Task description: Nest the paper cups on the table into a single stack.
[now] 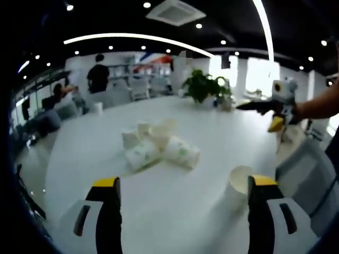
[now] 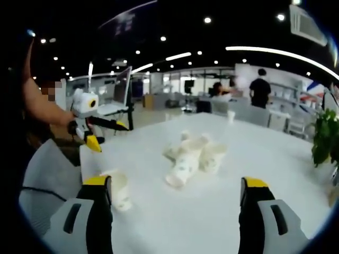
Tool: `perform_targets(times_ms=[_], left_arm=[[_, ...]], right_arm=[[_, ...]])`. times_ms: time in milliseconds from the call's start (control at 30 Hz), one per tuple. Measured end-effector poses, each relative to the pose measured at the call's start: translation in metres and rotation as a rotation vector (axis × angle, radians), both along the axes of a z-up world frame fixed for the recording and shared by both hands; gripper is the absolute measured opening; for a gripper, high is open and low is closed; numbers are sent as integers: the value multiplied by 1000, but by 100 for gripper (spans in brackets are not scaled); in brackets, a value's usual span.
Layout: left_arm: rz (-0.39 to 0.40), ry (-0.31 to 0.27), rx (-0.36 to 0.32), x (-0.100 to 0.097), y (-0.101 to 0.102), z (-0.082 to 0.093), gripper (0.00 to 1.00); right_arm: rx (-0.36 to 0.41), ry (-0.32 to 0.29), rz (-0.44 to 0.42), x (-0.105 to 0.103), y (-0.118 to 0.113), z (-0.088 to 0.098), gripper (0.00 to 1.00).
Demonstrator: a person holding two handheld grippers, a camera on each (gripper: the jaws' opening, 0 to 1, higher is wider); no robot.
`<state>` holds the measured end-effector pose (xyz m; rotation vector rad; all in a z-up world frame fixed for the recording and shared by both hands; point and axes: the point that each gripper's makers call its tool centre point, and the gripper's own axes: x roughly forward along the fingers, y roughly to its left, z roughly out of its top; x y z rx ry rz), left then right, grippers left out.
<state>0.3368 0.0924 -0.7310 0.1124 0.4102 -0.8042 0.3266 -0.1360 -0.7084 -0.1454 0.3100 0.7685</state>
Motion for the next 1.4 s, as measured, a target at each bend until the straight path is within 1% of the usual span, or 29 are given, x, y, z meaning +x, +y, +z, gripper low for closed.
perform_targets(times_ms=[133, 200, 333, 400, 500, 567, 700, 767, 800, 833, 867, 900, 967, 1033, 1133, 1233, 1400], left_arm=[[15, 2, 25, 0, 18, 0, 98], [22, 5, 22, 0, 25, 0, 98], [39, 18, 23, 0, 35, 0, 98], [45, 21, 26, -1, 38, -1, 98], [56, 4, 27, -4, 41, 2, 98], [65, -1, 15, -4, 41, 3, 98], [71, 22, 4, -4, 41, -1, 98], [67, 20, 9, -5, 40, -2, 98], [68, 23, 13, -5, 40, -3, 97], [72, 16, 18, -5, 41, -2, 95], [77, -4, 21, -3, 41, 1, 92], [79, -3, 19, -3, 41, 2, 92], [92, 2, 13, 0, 42, 2, 97], [101, 15, 19, 1, 43, 1, 98], [100, 13, 15, 1, 44, 2, 98], [98, 16, 12, 1, 45, 3, 98], [82, 18, 45, 0, 47, -2, 98]], right_arm=[[-20, 6, 12, 3, -4, -8, 100], [-23, 15, 7, 5, -7, -12, 100], [-17, 32, -24, 6, -15, -20, 100], [-14, 33, -33, 5, -17, -20, 100], [-13, 33, -41, 4, -19, -21, 100], [-14, 32, -47, 2, -21, -21, 100], [-14, 35, -58, 0, -23, -22, 100], [-16, 36, -58, 0, -24, -23, 100], [-19, 36, -59, 0, -24, -23, 100], [-19, 35, -59, -1, -24, -22, 100], [-18, 35, -58, -1, -23, -22, 100], [-19, 35, -58, -1, -23, -22, 100], [-20, 34, -58, 0, -22, -22, 100], [-18, 44, -58, 1, -20, -22, 100], [-17, 69, -59, 2, -16, -24, 100], [-30, 92, -70, 8, -15, -27, 100], [-43, 105, -65, 15, -9, -25, 100]])
